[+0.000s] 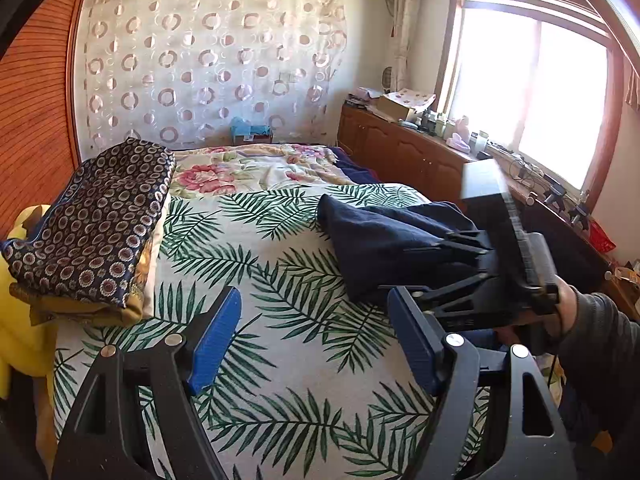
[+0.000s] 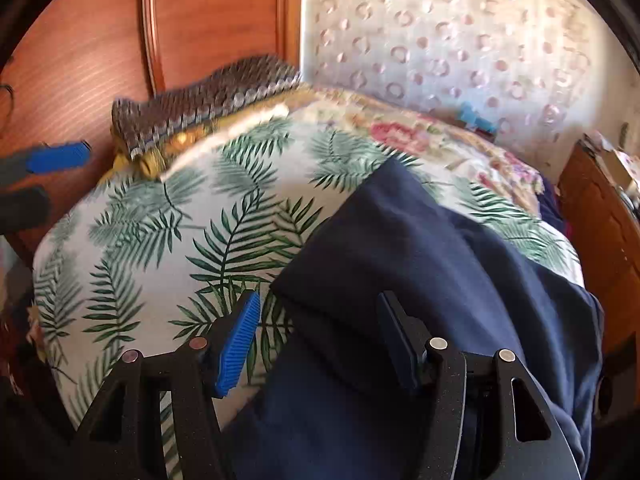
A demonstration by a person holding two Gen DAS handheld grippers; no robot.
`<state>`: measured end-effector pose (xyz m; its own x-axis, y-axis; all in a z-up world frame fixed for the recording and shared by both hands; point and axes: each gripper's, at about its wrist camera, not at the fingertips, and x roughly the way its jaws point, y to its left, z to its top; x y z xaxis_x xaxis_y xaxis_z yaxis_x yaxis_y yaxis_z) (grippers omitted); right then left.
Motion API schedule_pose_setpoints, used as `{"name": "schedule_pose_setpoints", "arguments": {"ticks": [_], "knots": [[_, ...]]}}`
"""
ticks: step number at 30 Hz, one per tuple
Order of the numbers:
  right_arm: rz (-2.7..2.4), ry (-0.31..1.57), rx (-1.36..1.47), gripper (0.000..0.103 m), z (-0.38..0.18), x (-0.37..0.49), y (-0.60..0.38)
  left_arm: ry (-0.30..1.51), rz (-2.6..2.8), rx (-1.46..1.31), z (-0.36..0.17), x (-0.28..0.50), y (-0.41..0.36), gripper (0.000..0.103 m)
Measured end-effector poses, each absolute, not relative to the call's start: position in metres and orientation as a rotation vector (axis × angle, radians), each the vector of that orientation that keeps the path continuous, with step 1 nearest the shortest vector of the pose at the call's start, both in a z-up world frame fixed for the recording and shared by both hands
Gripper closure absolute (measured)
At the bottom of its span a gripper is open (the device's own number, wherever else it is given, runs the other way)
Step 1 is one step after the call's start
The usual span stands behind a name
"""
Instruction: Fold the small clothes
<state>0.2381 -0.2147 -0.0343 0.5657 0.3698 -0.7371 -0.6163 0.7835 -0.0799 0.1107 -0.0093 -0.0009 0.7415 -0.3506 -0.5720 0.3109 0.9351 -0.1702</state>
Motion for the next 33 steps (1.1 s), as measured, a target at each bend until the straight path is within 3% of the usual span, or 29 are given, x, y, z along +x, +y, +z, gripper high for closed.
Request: {"name": "schedule_pose_setpoints", "arguments": {"ticks": [8, 10, 12, 14, 33], "knots": [[0.569, 0.849, -0.438, 0.041, -0.055, 0.271, -0.185, 0.638, -0.354, -0.069, -0.008, 0.107, 0.0, 0.026], [0.543, 0.837, -0.476, 0.055, -0.058, 0.27, -0.181, 0.638, -0.355, -0.066, -0.008, 0.107, 0.0, 0.026], [0.514, 0.825, -0.494, 0.079, -0.061, 0.269, -0.179, 0.639, -0.357, -0.064, -0.008, 0.105, -0.002, 0.026], [0.536, 0.816, -0.451, 0.09, -0.057, 0.27, -0.182, 0.637, -0.359, -0.065, -0.008, 0.105, -0.003, 0.026], [0.336, 0.659, -0.234, 0.094, 0.034, 0.3, -0.301, 0.709, -0.428, -0.048, -0.03, 0.141, -0.036, 0.026]]}}
